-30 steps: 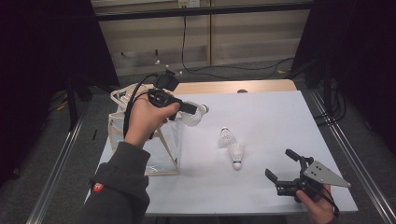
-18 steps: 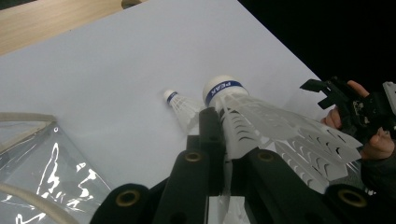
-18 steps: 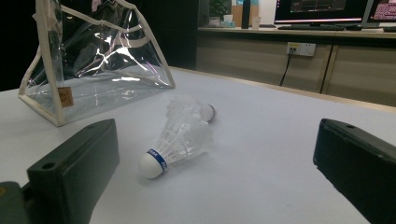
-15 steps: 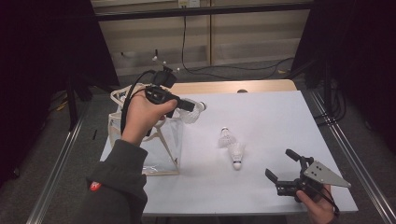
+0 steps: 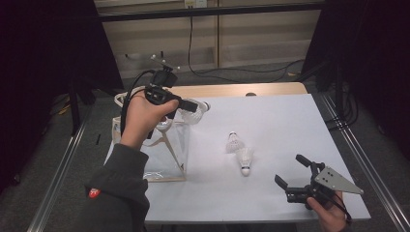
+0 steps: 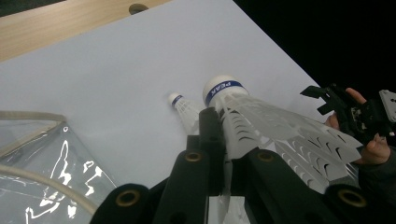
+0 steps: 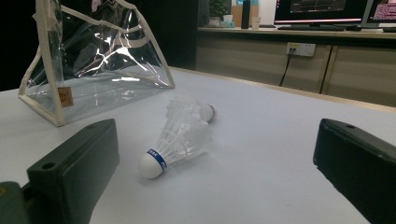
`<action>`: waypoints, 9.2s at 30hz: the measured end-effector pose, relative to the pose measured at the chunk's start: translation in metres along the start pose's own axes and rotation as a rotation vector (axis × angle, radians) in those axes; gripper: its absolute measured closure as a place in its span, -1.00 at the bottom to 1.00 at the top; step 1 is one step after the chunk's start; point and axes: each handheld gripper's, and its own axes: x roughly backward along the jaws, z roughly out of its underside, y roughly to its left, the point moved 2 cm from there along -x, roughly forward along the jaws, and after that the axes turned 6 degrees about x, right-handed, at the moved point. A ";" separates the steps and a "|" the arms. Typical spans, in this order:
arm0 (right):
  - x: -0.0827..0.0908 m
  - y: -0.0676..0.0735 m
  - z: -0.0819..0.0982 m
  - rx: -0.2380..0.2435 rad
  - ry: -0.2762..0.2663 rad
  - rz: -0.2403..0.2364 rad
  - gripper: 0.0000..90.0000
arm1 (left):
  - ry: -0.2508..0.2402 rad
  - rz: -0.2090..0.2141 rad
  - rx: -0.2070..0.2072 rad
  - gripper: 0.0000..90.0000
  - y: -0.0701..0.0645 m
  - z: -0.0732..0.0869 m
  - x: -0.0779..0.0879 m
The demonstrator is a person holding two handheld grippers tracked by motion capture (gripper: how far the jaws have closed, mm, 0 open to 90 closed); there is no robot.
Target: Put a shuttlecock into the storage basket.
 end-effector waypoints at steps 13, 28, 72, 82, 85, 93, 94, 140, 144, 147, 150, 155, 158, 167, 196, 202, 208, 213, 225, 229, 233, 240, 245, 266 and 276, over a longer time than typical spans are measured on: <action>0.000 0.000 0.000 -0.002 0.001 0.000 -0.99 | 0.006 -0.016 0.003 0.98 0.005 -0.001 0.004; 0.000 0.000 0.000 -0.002 0.001 -0.001 -0.99 | 0.002 -0.032 0.010 0.98 0.009 -0.004 0.010; 0.000 0.000 0.000 -0.003 0.002 -0.002 -0.99 | -0.009 -0.079 0.024 0.98 0.024 -0.009 0.027; 0.000 0.000 0.000 -0.003 0.001 -0.003 -0.99 | -0.011 -0.087 0.031 0.98 0.026 -0.009 0.031; 0.000 0.000 0.000 -0.002 0.001 -0.003 -0.99 | -0.011 -0.088 0.027 0.98 0.028 -0.009 0.032; 0.001 0.000 0.000 -0.002 0.002 -0.001 -0.99 | -0.014 -0.092 0.037 0.98 0.029 -0.009 0.034; 0.001 0.000 0.000 -0.001 0.002 -0.001 -0.99 | -0.013 -0.097 0.034 0.98 0.030 -0.009 0.035; 0.001 0.001 0.000 0.001 0.004 0.000 -0.99 | -0.037 -0.134 0.068 0.98 0.046 -0.005 0.054; 0.001 0.001 0.000 0.002 0.006 0.000 -0.99 | -0.034 -0.141 0.067 0.98 0.046 -0.006 0.055; 0.001 0.001 0.000 0.002 0.003 -0.001 -0.99 | -0.038 -0.143 0.074 0.98 0.047 -0.006 0.056; 0.001 0.001 0.000 0.001 0.004 0.000 -0.99 | -0.038 -0.148 0.078 0.98 0.048 -0.006 0.057; 0.001 0.001 0.000 0.003 0.002 0.000 -0.99 | -0.042 -0.154 0.090 0.98 0.051 -0.006 0.059; 0.001 0.001 0.000 -0.002 0.002 -0.001 -0.99 | -0.044 -0.157 0.090 0.98 0.052 -0.005 0.060; 0.001 0.001 0.000 -0.001 0.003 0.000 -0.99 | -0.049 -0.169 0.107 0.98 0.057 -0.004 0.061; 0.001 0.000 0.000 -0.003 0.002 0.001 -0.99 | -0.066 -0.195 0.142 0.98 0.071 -0.002 0.066; 0.001 0.001 0.000 -0.003 0.001 -0.001 -0.99 | -0.070 -0.213 0.159 0.98 0.078 0.001 0.069; 0.002 0.001 0.000 -0.002 0.002 0.000 -0.99 | -0.084 -0.229 0.186 0.98 0.086 0.005 0.069; 0.002 0.001 0.000 -0.003 0.002 0.000 -0.99 | -0.079 -0.244 0.193 0.98 0.091 0.007 0.068; 0.003 0.000 0.000 0.001 0.001 0.000 -0.99 | -0.093 -0.264 0.219 0.98 0.100 0.011 0.066; 0.003 0.000 0.000 -0.001 0.001 0.000 -0.99 | -0.093 -0.259 0.225 0.98 0.103 0.011 0.067; 0.003 0.000 0.000 -0.001 0.002 0.001 -0.99 | -0.096 -0.265 0.226 0.98 0.104 0.010 0.065; 0.003 0.000 0.000 0.001 0.001 -0.001 -0.99 | -0.098 -0.273 0.235 0.98 0.107 0.010 0.062; 0.003 -0.001 0.000 0.001 0.001 -0.002 -0.99 | -0.099 -0.276 0.240 0.98 0.110 0.010 0.062; 0.004 -0.001 0.001 -0.002 0.002 0.000 -0.99 | -0.103 -0.316 0.254 0.98 0.122 0.014 0.059; 0.004 -0.002 0.001 -0.002 0.000 0.002 -0.99 | -0.106 -0.326 0.266 0.98 0.128 0.018 0.056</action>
